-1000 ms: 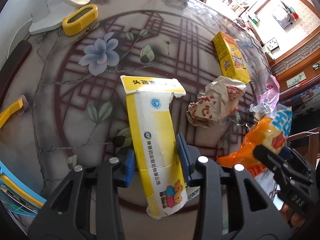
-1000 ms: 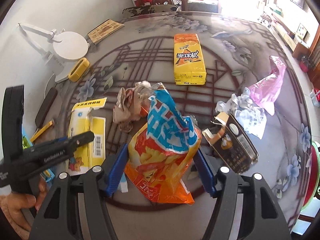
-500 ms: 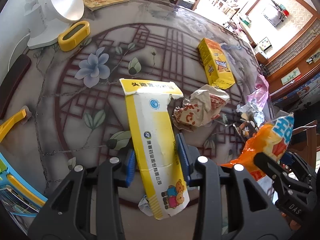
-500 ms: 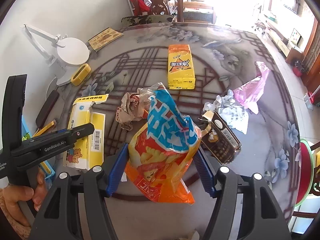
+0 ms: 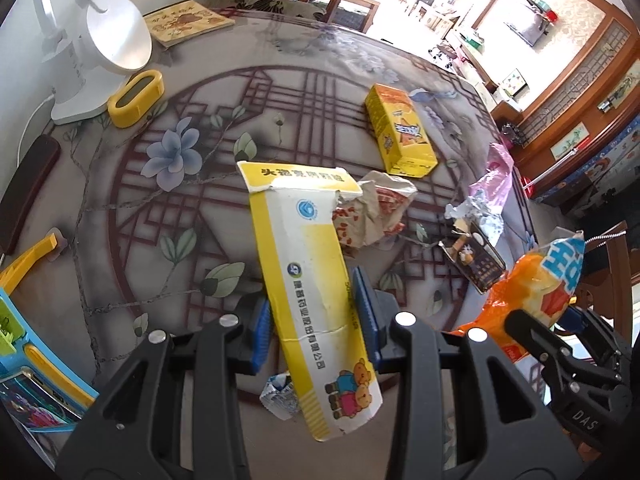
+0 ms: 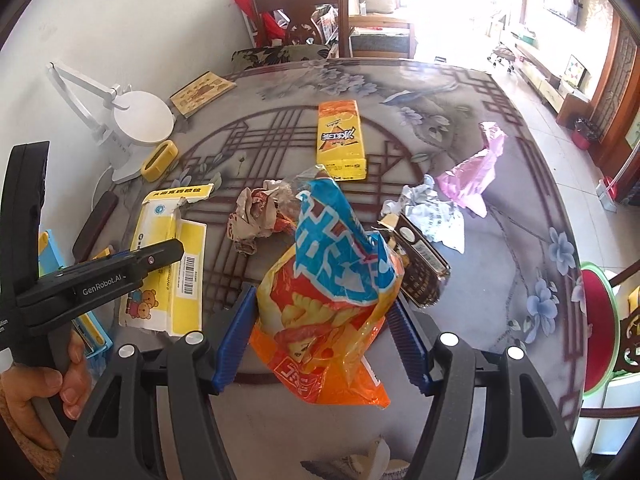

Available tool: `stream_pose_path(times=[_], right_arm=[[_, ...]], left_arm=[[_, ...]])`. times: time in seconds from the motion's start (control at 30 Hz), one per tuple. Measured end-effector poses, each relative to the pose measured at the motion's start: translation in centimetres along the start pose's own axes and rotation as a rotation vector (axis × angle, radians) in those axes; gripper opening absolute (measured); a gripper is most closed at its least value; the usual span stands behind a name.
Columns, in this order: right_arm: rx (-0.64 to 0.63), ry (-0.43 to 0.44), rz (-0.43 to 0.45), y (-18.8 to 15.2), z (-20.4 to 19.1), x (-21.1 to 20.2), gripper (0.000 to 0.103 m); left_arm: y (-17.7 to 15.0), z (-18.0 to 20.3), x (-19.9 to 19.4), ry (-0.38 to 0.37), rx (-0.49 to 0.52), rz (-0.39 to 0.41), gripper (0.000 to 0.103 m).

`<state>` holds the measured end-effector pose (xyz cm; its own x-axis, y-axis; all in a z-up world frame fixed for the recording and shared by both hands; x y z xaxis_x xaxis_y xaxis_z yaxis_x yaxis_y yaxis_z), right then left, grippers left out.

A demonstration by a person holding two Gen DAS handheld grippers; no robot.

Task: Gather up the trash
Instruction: 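Lift the yellow box with the left gripper while the right lifts the chip bag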

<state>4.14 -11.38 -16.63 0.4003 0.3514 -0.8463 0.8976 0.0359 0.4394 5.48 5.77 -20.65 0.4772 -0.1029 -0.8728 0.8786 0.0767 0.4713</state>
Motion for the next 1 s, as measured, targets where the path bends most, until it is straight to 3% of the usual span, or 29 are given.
stream_pose_path(times=[0.57, 0.6, 0.67, 0.83, 1.0], right_arm=[[0.052, -0.027, 0.025, -1.3, 1.7, -1.8, 0.063], [0.055, -0.030, 0.024, -1.4, 1.9, -1.9, 0.063], [0.067, -0.032, 0.018, -1.7, 2.2, -1.9, 0.063], [0.085, -0.035, 0.007, -2.2, 2.8, -2.0, 0.063], [0.095, -0.038, 0.002, -2.5, 3.1, -1.9, 0.064]], left_arm=[[0.4, 2.0, -0.8, -0.019, 0.069, 0.020, 0.028], [0.2, 1.9, -0.7, -0.019, 0.064, 0.011, 0.031], [-0.2, 1.6, -0.3, -0.019, 0.048, -0.006, 0.056], [-2.0, 0.1, 1.1, -0.008, -0.034, -0.086, 0.068], [-4.0, -3.2, 0.3, 0.025, -0.139, -0.067, 0.076]])
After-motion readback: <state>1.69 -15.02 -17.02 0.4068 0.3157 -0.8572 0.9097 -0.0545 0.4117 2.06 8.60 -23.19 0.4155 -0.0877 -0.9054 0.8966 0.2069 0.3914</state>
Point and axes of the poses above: each gripper's, at about its wrist camera, not at the fingertips, and x roughly the way its jaws point, z to its right, y to its top, the point moved 8 cm from there along x, roughly the way its jaws point, and after that the axes turned 15 degrees about x, right-handed, at the moved point
